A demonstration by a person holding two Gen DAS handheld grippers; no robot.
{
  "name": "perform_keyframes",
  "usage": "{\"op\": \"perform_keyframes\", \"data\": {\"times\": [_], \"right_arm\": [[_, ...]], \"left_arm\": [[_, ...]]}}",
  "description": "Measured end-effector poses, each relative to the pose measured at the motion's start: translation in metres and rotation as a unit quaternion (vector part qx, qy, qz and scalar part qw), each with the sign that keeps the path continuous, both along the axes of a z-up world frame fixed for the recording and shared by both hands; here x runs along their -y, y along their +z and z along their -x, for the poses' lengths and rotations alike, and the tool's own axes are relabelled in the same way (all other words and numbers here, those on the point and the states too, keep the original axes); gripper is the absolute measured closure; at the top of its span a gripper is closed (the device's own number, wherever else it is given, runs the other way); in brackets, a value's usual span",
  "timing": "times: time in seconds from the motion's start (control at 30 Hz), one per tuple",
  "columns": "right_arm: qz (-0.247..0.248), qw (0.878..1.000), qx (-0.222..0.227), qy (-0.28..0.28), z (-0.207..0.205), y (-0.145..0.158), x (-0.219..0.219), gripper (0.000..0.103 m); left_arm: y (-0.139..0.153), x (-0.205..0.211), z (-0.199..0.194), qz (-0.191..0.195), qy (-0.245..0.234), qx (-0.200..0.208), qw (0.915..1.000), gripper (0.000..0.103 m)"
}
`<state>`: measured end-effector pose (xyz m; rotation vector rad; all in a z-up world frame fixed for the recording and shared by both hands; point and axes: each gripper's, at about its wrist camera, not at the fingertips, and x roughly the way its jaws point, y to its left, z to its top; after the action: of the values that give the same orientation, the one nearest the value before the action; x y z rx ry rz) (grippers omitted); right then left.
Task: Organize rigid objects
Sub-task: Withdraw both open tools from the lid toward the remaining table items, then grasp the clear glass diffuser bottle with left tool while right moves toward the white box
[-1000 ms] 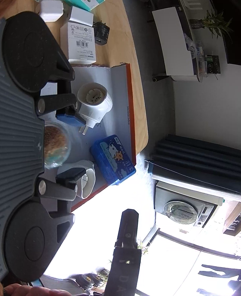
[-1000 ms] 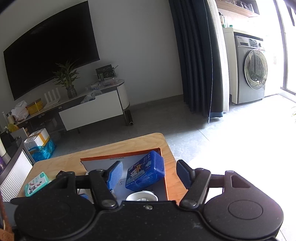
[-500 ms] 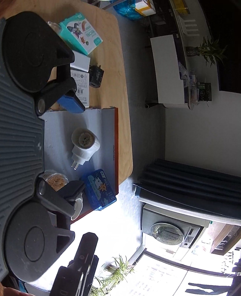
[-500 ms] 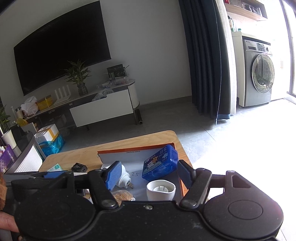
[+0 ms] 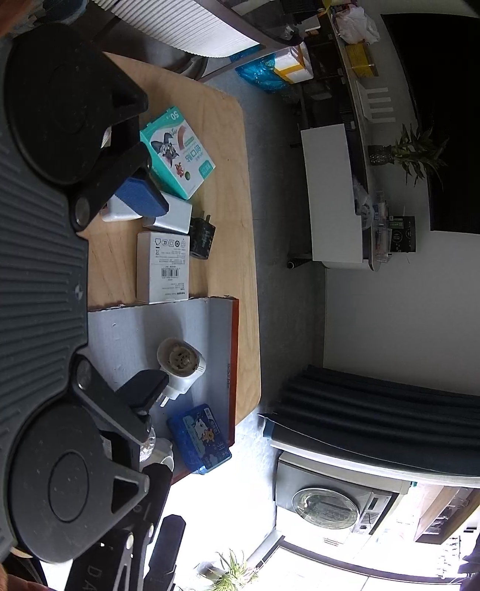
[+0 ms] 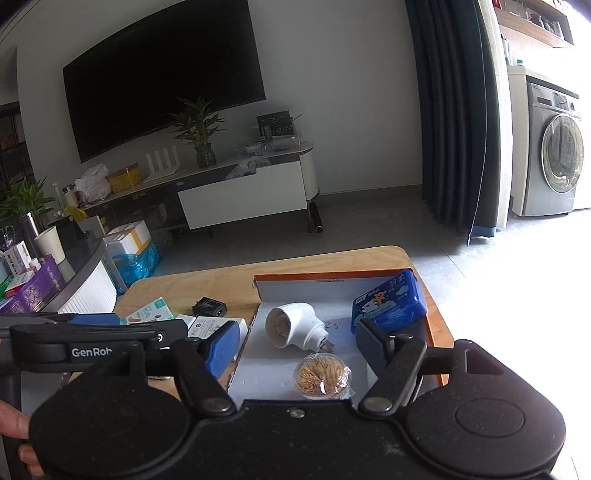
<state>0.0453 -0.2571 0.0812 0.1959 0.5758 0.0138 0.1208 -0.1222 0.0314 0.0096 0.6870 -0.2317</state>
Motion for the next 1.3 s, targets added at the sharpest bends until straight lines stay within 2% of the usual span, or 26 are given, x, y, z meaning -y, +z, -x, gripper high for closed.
{"op": "perform_keyframes", "data": {"times": [0.73, 1.3], "right_arm": [[0.024, 0.997, -0.019, 0.067, -0.02, -0.01, -0.066, 0.018], [0.034, 0.995, -0.03, 0.094, -0.031, -0.016, -0.093, 0.017]], "left_arm": [[-0.009, -0.059, 0.006, 0.006, 0.043, -0.005, 0.999, 0.009], [-0.022, -0.088, 0.007, 0.015, 0.065, -0.019, 0.9976, 0.009]]}}
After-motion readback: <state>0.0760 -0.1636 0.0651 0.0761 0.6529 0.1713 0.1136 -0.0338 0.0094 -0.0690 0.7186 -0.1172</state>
